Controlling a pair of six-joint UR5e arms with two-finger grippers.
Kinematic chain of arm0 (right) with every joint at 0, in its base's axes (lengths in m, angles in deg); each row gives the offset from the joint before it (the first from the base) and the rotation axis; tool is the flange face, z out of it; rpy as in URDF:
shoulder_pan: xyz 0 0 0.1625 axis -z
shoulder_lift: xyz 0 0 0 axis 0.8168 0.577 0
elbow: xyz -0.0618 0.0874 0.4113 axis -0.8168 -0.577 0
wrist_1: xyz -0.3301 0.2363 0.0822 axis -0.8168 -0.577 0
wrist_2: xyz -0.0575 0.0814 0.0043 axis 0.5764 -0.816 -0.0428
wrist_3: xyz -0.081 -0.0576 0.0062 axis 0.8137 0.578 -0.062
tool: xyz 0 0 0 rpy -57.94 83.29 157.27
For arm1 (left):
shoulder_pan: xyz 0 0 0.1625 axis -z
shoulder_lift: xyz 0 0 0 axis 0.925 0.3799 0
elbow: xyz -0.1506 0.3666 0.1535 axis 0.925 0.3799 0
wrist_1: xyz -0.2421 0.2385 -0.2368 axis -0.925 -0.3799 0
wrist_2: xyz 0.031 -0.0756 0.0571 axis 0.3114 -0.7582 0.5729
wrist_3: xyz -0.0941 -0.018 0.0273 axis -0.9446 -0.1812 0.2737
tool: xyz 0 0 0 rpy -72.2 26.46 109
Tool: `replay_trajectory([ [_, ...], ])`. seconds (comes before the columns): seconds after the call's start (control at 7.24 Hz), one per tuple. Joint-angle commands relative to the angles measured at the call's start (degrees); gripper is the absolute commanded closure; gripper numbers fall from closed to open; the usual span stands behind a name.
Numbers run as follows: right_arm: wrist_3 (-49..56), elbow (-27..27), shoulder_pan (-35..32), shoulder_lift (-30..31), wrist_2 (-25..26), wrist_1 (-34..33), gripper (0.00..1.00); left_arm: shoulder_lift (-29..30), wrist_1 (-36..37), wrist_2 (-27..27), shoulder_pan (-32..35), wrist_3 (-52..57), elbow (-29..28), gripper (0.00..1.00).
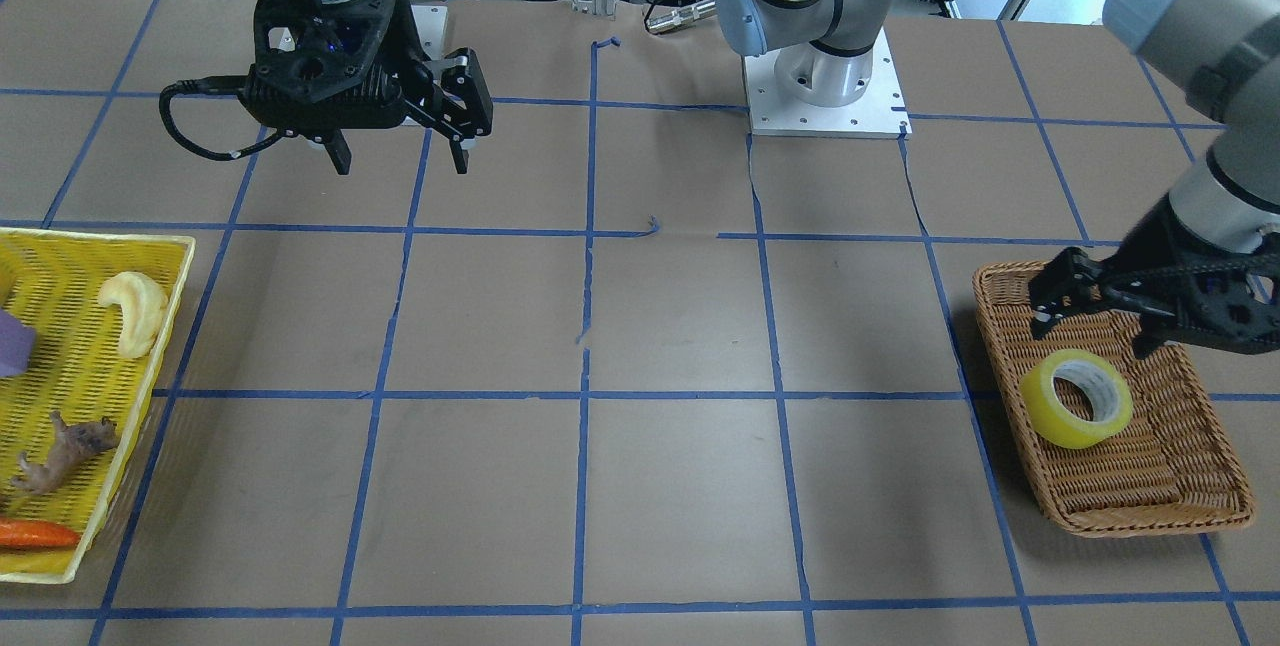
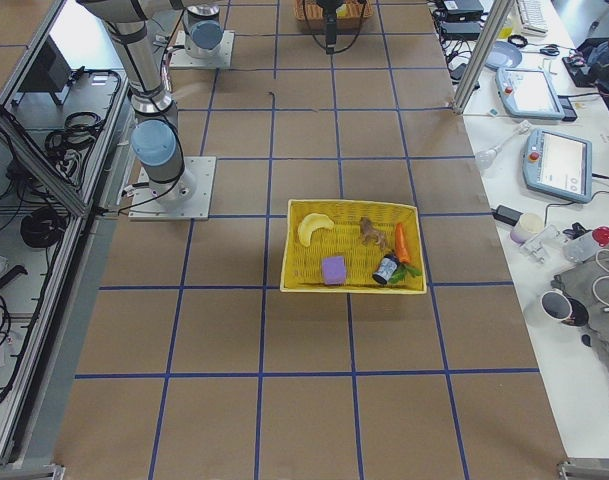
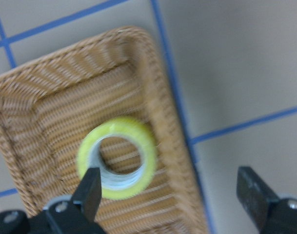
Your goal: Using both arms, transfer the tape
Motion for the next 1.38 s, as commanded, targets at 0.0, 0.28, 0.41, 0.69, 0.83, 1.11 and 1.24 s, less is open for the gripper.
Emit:
replay_trajectory([
  [0.0, 0.6, -0.3, 0.3, 0.0, 0.0, -0.2, 0.0, -2.6, -15.9, 0.3, 11.0, -16.0, -9.7, 0.0],
  [0.28, 1.2, -1.4, 2.9, 0.0, -0.5, 0.5, 0.0, -3.5, -20.4, -0.3, 14.0, -16.7, -13.3, 0.0],
  [0.41, 1.2, -1.5, 3.0, 0.0, -0.3, 0.5, 0.0, -2.8, -19.7, -0.4, 14.7, -17.6, -13.2, 0.0],
  [0.69, 1.2, -1.3, 3.0, 0.1, -0.5, 0.8, 0.0, -3.8, -19.8, 0.2, 18.0, -20.2, -11.4, 0.0],
  [0.83, 1.1, -1.2, 2.9, 0.2, -0.6, 0.9, 0.0, -5.6, -19.8, 0.5, 19.3, -20.2, -7.5, 0.0],
  [1.11, 1.0, -1.1, 2.8, 0.4, -0.6, 0.9, 0.0, -7.6, -15.2, 0.5, 19.3, -19.7, -3.7, 0.0],
  [1.24, 1.0, -1.1, 2.9, 0.4, -0.6, 0.9, 0.0, -7.4, -12.8, 0.6, 19.3, -19.7, -3.6, 0.0],
])
